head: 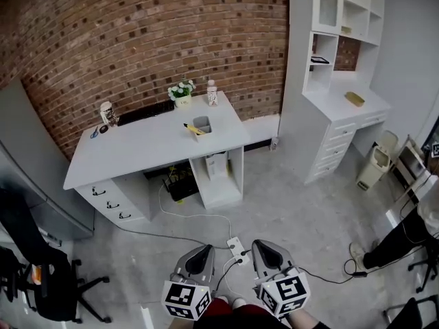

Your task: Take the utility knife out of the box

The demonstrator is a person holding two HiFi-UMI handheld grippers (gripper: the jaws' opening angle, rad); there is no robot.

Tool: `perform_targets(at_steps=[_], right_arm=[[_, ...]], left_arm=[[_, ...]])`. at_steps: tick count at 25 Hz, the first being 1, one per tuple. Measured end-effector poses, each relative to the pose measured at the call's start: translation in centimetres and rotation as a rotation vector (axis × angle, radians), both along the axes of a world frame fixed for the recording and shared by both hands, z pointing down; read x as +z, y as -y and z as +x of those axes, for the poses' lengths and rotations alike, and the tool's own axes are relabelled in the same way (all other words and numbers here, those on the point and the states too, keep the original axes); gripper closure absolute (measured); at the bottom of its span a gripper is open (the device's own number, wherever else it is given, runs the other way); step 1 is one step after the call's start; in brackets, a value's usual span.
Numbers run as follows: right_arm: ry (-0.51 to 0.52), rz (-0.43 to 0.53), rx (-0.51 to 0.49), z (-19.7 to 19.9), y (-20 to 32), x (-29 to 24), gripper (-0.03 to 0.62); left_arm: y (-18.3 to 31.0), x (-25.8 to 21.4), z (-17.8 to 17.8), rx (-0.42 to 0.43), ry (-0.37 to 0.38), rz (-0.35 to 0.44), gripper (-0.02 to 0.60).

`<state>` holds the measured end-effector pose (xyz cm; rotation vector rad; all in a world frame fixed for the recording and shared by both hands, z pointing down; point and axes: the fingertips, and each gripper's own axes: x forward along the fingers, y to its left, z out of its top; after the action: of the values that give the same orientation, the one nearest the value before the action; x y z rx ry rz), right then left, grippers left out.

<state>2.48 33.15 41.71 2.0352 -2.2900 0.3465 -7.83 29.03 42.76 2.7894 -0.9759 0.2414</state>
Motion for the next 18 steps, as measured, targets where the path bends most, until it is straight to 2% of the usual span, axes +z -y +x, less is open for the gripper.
perform_targets(at_steps=[5,9,18], right_arm=[[0.005,0.039,0.011,0.1,0.2,-0.2,0.586],[0.011,0.03,0.012,0.5,0.2,-0.2,0.586],[0.01,0.011,0.021,1.6,0.9,0.5,0.586]], left_arm=[[0.2,-0.6,-0.2,-0.018,-0.006,0.019,0.578],[0.4,-1.3,-0.5,-0.044,-0.038,0.028,0.578],[1.3,-0.8,0.1,-0.059,-0.036,0.034,0.578]])
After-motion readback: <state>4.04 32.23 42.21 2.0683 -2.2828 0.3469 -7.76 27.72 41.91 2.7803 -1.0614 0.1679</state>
